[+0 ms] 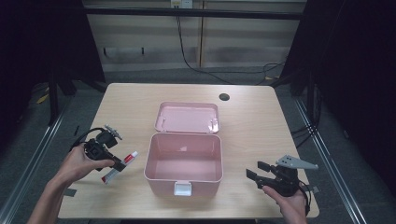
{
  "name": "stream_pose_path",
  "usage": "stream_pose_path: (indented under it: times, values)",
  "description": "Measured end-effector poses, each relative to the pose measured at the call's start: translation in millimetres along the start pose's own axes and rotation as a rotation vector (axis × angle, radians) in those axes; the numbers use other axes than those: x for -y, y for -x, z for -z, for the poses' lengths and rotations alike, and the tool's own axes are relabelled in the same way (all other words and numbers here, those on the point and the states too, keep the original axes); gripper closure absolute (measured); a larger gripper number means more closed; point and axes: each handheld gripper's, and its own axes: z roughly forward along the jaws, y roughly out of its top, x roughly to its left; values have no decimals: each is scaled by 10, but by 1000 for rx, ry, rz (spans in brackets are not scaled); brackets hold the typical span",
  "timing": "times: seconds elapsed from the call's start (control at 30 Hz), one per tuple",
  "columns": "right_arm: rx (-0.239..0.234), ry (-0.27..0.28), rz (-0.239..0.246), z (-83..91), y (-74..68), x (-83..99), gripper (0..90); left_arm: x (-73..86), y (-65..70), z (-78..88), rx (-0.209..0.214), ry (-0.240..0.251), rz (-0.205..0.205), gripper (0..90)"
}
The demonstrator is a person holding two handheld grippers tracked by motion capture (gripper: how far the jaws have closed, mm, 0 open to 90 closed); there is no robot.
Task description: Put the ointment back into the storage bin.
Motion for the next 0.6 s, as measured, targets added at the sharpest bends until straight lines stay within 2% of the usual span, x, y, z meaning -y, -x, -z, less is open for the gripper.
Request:
stream_pose_path:
  times: [0.03, 0.1, 0.2, 0.27, 0.43, 0.47, 0.6]
  values:
    - [0, 0, 0, -1, -1, -1, 379, 4, 17, 38, -10, 23, -9, 707]
    - [-1, 0, 0, -1, -2, -1, 379, 0, 22, 66, -8, 7, -19, 707]
    - [1, -1, -1, -2, 0, -2, 379, 2, 31, 119, 12, 30, -15, 707]
    - [0, 0, 0, 2, -1, 0, 379, 5, 41, 160, 27, 38, -32, 706]
    - [1, -1, -1, 0, 1, 0, 379, -2, 77, 241, 23, 42, -57, 706]
    - [0, 0, 0, 1, 0, 0, 379, -8, 80, 267, 21, 33, -74, 706]
    - [0, 0, -2, 2, 1, 0, 379, -20, 112, 334, 15, 54, -60, 707]
